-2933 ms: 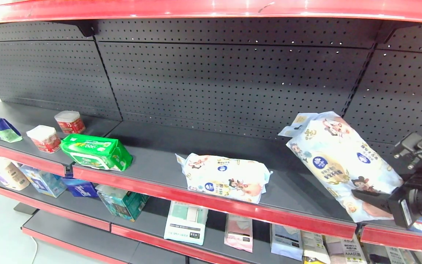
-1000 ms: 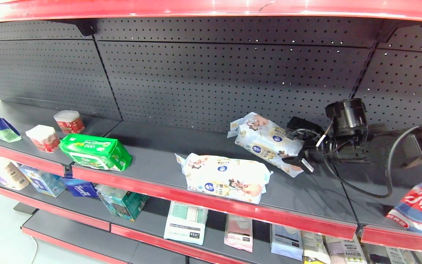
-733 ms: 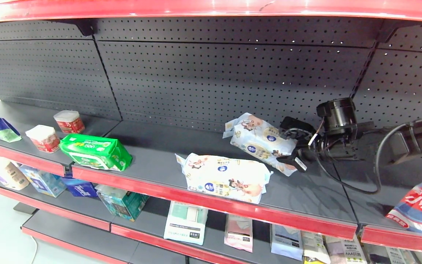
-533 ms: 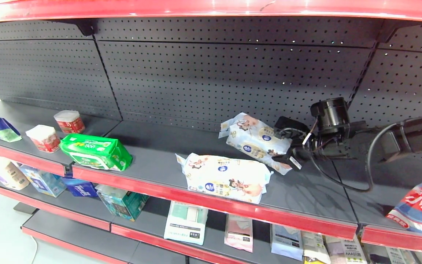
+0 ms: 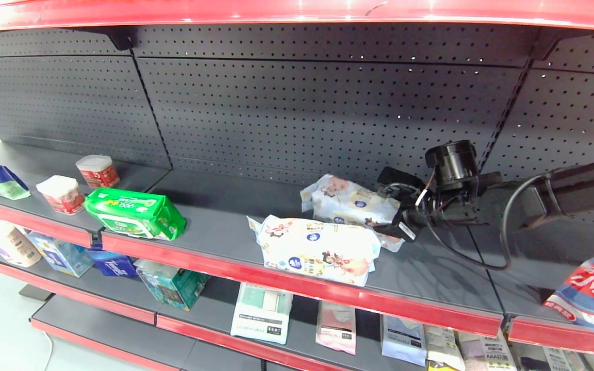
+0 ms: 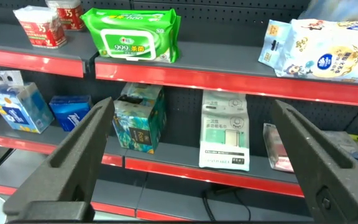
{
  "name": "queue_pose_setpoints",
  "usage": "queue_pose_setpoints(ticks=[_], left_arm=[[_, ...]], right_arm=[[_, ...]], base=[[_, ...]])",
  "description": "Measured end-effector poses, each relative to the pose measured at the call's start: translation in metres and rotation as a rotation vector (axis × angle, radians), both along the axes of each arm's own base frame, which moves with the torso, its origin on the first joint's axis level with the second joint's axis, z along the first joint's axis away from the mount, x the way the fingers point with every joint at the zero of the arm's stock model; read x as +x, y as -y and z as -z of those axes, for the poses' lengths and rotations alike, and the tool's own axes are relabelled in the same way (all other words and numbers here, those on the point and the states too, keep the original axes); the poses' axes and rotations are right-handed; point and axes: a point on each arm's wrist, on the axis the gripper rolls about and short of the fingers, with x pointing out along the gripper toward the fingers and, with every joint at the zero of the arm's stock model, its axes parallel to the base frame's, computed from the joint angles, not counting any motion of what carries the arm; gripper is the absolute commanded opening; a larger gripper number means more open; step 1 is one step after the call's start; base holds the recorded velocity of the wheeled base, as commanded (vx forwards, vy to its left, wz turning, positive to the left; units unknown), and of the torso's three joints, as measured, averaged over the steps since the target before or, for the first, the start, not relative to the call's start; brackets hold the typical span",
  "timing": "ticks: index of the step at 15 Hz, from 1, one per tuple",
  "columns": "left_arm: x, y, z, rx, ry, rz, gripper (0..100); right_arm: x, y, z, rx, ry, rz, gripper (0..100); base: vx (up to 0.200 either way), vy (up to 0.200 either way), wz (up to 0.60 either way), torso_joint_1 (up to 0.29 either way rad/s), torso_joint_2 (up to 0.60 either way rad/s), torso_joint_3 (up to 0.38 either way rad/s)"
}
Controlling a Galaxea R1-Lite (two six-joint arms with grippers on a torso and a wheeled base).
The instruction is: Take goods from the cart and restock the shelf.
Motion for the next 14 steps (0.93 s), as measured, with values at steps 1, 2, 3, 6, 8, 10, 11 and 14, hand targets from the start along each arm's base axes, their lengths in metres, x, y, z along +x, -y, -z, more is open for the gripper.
queue_pose_setpoints(ticks=[1,2,3,6,8,10,11,14], left_arm=[[0.000,0.000,0.000,0.000,0.000,0.000,100],[0.000,0.000,0.000,0.000,0.000,0.000,100],[0.000,0.000,0.000,0.000,0.000,0.000,100],[0.000,0.000,0.000,0.000,0.000,0.000,100],[0.000,0.000,0.000,0.000,0.000,0.000,100],[0.000,0.000,0.000,0.000,0.000,0.000,100],[0.000,0.000,0.000,0.000,0.000,0.000,100],[0.000,0.000,0.000,0.000,-0.001,0.000,100]], right_arm=[[0.000,-0.001,0.000,0.000,0.000,-0.002,100],[0.000,-0.002,0.000,-0.001,0.000,-0.004,100],[0.000,-0.003,0.001,-0.001,0.000,-0.006,100],[0.000,-0.001,0.001,-0.026,0.008,0.036,100],[-0.004,0.006,0.002,-0.043,0.002,0.076,100],[-0.008,0.013,-0.001,-0.060,0.011,0.115,100],[-0.008,0.015,-0.003,-0.071,0.018,0.138,100],[-0.010,0.018,-0.006,-0.091,0.030,0.173,100]], base=[[0.000,0.000,0.00,0.000,0.00,0.000],[0.000,0.000,0.00,0.000,0.00,0.000],[0.000,0.000,0.00,0.000,0.00,0.000],[0.000,0.000,0.00,0.000,0.00,0.000],[0.000,0.000,0.00,0.000,0.00,0.000],[0.000,0.000,0.00,0.000,0.00,0.000],[0.000,0.000,0.00,0.000,0.00,0.000],[0.000,0.000,0.00,0.000,0.00,0.000]])
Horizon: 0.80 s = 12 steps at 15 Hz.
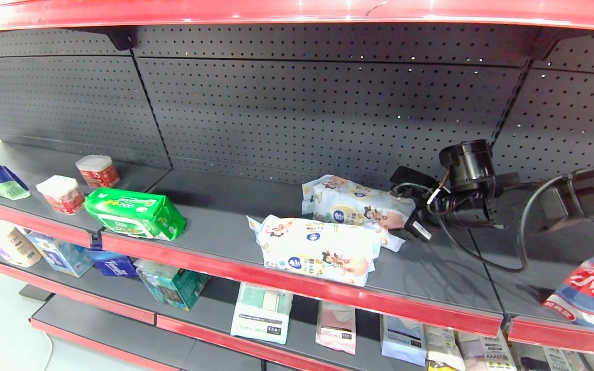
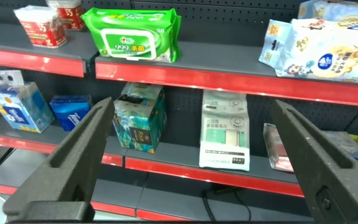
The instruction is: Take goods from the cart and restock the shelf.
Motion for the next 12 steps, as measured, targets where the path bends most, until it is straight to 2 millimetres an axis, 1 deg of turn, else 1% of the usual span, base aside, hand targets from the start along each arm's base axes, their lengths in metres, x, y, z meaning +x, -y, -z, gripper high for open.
queue_pose_setpoints(ticks=[12], left_arm=[[0.0000,0.0000,-0.0001,0.000,0.001,0.000,100]], right_arm=[[-0.0005,0.0038,-0.0003,-0.034,0.015,0.106,100]], base=[[0.000,0.000,0.00,0.000,0.00,0.000]])
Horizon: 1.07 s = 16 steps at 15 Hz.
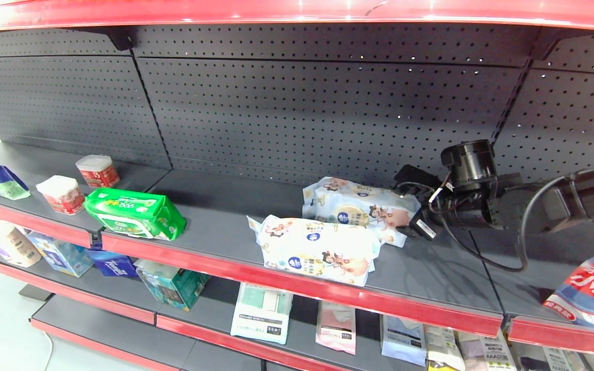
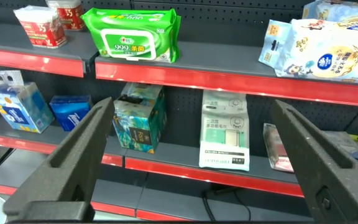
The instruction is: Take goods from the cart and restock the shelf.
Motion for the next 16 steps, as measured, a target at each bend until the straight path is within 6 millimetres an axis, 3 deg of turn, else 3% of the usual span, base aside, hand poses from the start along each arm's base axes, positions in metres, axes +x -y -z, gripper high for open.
queue_pose_setpoints(ticks=[5,9,12,16], left_arm=[[0.000,0.000,0.000,0.000,0.000,0.000,100],[0.000,0.000,0.000,0.000,0.000,0.000,100],[0.000,0.000,0.000,0.000,0.000,0.000,100],[0.000,0.000,0.000,0.000,0.000,0.000,100]], right_arm=[[-0.001,0.003,0.003,0.015,-0.012,0.022,100],[-0.009,0.025,0.009,0.015,-0.050,0.082,100],[-0.004,0.042,0.002,0.010,-0.020,0.158,100],[0.013,0.044,-0.005,0.024,0.078,0.214,100]], base=[[0.000,0.000,0.00,0.000,0.00,0.000],[0.000,0.000,0.00,0.000,0.00,0.000],[0.000,0.000,0.00,0.000,0.00,0.000],[0.000,0.000,0.00,0.000,0.00,0.000]])
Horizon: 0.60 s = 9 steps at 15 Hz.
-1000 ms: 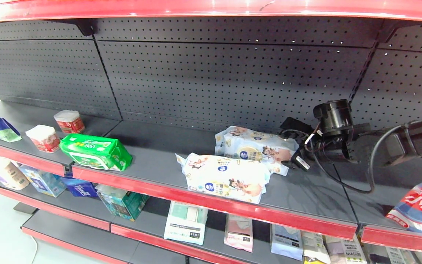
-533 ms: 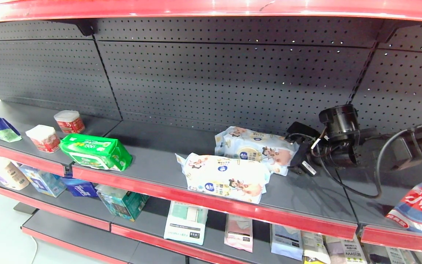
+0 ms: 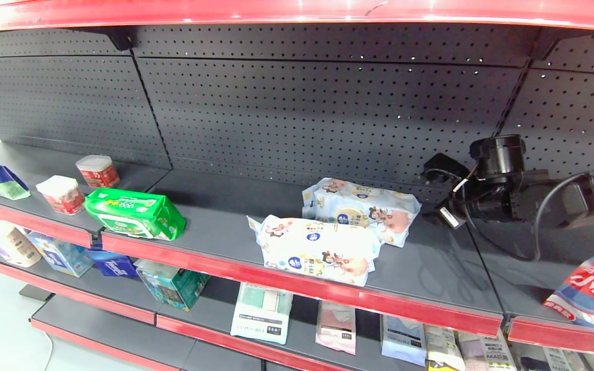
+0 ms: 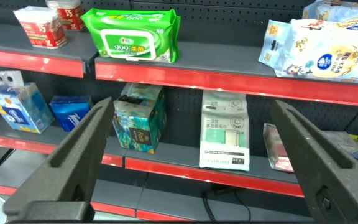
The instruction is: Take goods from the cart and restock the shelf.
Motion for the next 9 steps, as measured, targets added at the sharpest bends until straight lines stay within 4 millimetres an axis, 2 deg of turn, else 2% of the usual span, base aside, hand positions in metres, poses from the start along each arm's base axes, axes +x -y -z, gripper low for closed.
queue_pose_setpoints(ticks=[9], left_arm=[[0.000,0.000,0.000,0.000,0.000,0.000,100]], right_arm=[[0.011,-0.032,0.003,0.055,0.034,-0.046,100]], base=[[0.000,0.000,0.00,0.000,0.00,0.000]])
